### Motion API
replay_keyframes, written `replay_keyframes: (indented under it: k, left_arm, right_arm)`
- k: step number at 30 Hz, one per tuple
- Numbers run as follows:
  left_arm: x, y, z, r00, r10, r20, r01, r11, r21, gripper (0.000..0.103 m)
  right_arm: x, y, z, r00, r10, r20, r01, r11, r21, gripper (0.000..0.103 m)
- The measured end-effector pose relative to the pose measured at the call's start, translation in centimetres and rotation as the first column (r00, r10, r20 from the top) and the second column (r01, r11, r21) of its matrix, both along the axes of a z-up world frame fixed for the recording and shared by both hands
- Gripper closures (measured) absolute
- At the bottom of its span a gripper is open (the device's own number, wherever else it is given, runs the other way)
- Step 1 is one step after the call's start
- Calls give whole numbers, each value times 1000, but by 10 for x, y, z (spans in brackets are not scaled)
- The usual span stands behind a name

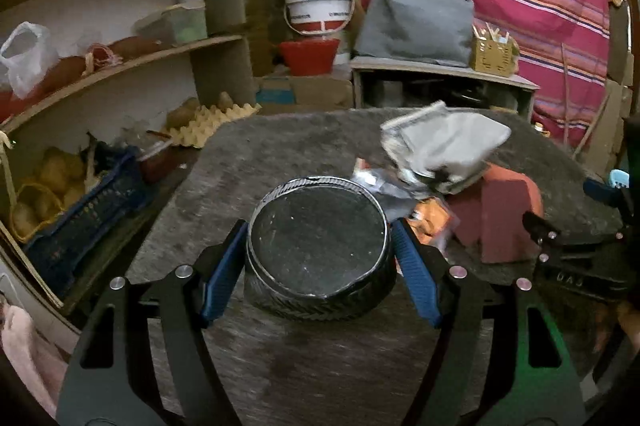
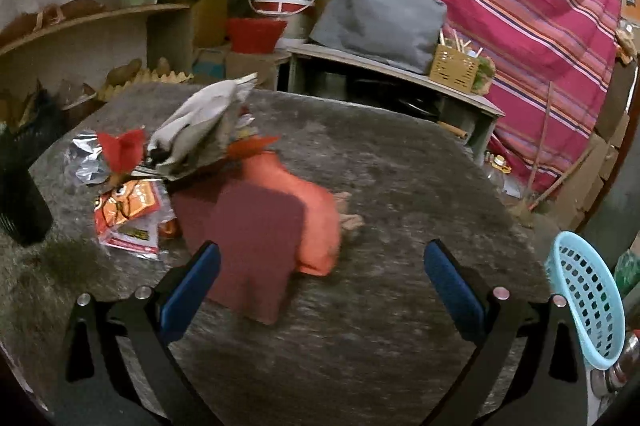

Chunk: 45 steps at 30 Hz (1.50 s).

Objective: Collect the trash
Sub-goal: 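Close the left tool on the black cup while the right tool grasps the maroon pad, then carry the black cup and maroon pad with both tools over the blue basket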

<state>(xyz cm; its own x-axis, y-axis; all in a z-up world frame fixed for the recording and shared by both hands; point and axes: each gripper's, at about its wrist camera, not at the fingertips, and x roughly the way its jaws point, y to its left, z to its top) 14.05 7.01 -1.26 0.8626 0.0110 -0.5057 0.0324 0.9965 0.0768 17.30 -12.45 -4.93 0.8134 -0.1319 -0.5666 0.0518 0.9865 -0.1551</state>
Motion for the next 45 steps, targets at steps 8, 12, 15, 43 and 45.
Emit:
replay_keyframes:
  k: [8, 12, 15, 43, 45]
  left_arm:
    - [-1, 25, -4, 996, 86, 2, -86, 996, -9, 32]
    - [-7, 26, -6, 996, 93, 15, -93, 996, 8, 32]
    - [-7, 29, -7, 995, 97, 5, -97, 995, -1, 32]
    - [-9, 22, -7, 995, 98, 15, -99, 995, 16, 32]
    - [-9, 20, -6, 995, 95, 16, -96, 995, 19, 32]
  right_arm:
    - [15, 19, -11, 999, 1, -42, -1, 1000, 17, 4]
    - [24, 21, -15, 998, -23, -60, 23, 1000, 12, 4]
    - [29, 23, -19, 997, -23, -78, 23, 1000, 3, 4]
    - [3, -9, 11, 995, 99, -19, -96, 986, 135, 40]
    - [0, -23, 14, 997, 82, -13, -79, 986, 146, 40]
